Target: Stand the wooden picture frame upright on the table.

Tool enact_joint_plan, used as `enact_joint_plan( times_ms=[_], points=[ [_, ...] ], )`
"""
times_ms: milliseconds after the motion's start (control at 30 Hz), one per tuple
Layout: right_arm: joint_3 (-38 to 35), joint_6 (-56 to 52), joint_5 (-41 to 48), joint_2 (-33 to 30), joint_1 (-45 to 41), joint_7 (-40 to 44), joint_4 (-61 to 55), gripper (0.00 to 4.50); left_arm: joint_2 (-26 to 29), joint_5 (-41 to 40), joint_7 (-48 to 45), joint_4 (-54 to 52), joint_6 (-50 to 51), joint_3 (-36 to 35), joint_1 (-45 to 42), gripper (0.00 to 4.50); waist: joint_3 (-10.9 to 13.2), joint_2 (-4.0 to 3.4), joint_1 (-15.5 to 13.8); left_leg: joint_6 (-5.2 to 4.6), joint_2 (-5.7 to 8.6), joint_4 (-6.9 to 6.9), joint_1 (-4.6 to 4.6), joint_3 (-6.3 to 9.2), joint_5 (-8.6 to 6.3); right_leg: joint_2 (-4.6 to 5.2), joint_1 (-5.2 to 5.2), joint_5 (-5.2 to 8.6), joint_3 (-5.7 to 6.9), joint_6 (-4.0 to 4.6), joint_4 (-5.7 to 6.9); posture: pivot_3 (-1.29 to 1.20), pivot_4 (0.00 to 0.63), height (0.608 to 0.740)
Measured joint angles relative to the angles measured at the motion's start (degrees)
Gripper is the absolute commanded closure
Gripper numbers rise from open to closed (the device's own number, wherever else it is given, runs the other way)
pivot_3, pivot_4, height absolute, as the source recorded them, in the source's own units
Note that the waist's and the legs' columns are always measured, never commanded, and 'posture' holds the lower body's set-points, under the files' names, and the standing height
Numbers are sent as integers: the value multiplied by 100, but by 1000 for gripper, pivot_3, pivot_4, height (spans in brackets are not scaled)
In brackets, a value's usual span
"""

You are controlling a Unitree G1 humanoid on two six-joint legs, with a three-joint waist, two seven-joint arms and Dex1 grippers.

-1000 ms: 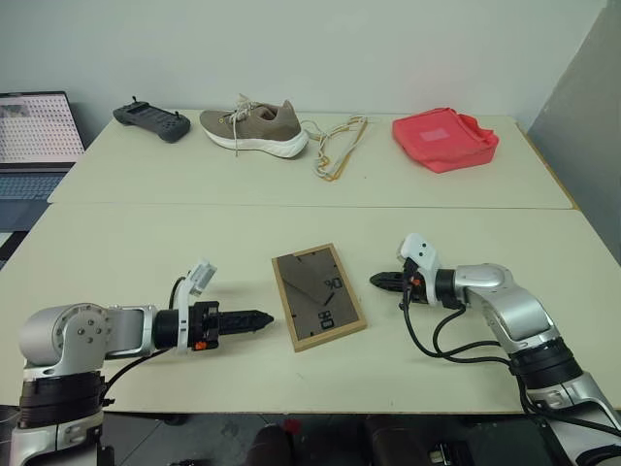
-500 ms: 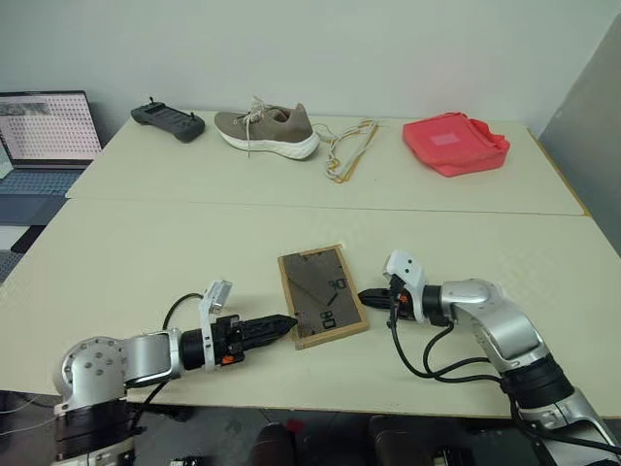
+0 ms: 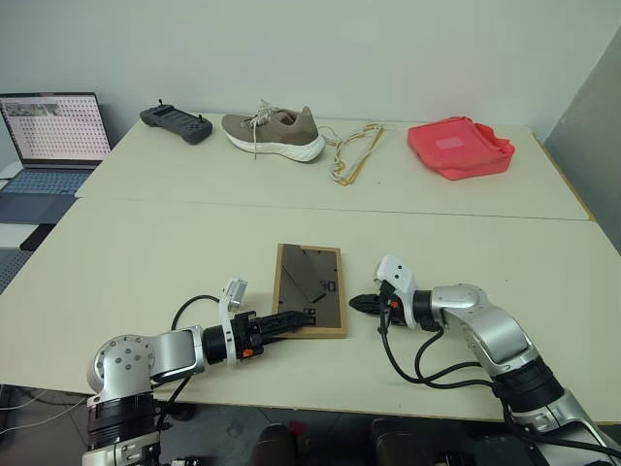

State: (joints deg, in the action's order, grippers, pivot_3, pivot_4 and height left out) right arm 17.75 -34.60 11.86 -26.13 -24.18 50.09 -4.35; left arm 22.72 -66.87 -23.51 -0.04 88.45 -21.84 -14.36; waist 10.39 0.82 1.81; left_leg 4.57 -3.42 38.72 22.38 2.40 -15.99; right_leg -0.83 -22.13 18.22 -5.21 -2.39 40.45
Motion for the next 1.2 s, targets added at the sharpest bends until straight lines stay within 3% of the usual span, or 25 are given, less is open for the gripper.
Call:
enact_joint_plan(
  times_ms=[167, 300, 433, 600, 733, 967, 1200],
  points=[
    [-28, 57, 0, -56, 12, -7, 9, 4500, 18, -22, -118, 132, 37, -17, -143, 3094, 1, 1, 1, 0, -1, -1, 7, 7, 0, -1, -3, 0, 7, 0, -5, 0, 150, 740],
    [-415, -15, 142, -350, -38, 24, 9, 4500, -52, -81, 9, 113, 99, -48, -350, 3212, 4, 4, -8, 1, 0, 0, 22, 11, 0, 1, -8, -1, 11, -2, -12, 0, 150, 740],
    [-1215, -737, 856, -633, -573, 203, -218, 3691, -132, -179, 249, 121, 110, -195, -743, 3212, 14, 13, 6, 1, -3, 0, 35, 27, 0, -3, -18, -2, 21, -1, -12, 0, 150, 740],
    [-1972, -2164, 2231, -519, -1588, 331, -425, 2436, -147, -401, 153, 95, 73, -211, -1265, 3212, 17, 13, 34, 1, -6, -10, 38, 33, 1, -7, -20, -2, 26, 0, -25, 0, 150, 740],
    [-2060, -2515, 2583, -93, -2018, 50, -237, 1442, -114, -405, 31, 79, -64, -104, -1437, 3212, 18, 13, 30, 1, -5, -12, 47, 37, 1, -3, -19, -3, 33, 0, -39, 0, 150, 740],
    [-1715, -2275, 2396, 205, -2555, -173, 311, 22, -48, -384, -107, 66, -294, 97, -1484, 3212, 19, 12, 22, 2, -5, -26, 51, 36, 1, 1, -23, -3, 37, -1, -49, 0, 150, 740],
    [-1400, -1980, 2091, 600, -2579, -496, 376, 22, -47, -408, -104, 26, -375, 175, -1452, 3212, 19, 11, 22, 12, -7, -36, 52, 34, 7, 1, -29, -3, 37, -1, -50, 0, 150, 740]
  ],
)
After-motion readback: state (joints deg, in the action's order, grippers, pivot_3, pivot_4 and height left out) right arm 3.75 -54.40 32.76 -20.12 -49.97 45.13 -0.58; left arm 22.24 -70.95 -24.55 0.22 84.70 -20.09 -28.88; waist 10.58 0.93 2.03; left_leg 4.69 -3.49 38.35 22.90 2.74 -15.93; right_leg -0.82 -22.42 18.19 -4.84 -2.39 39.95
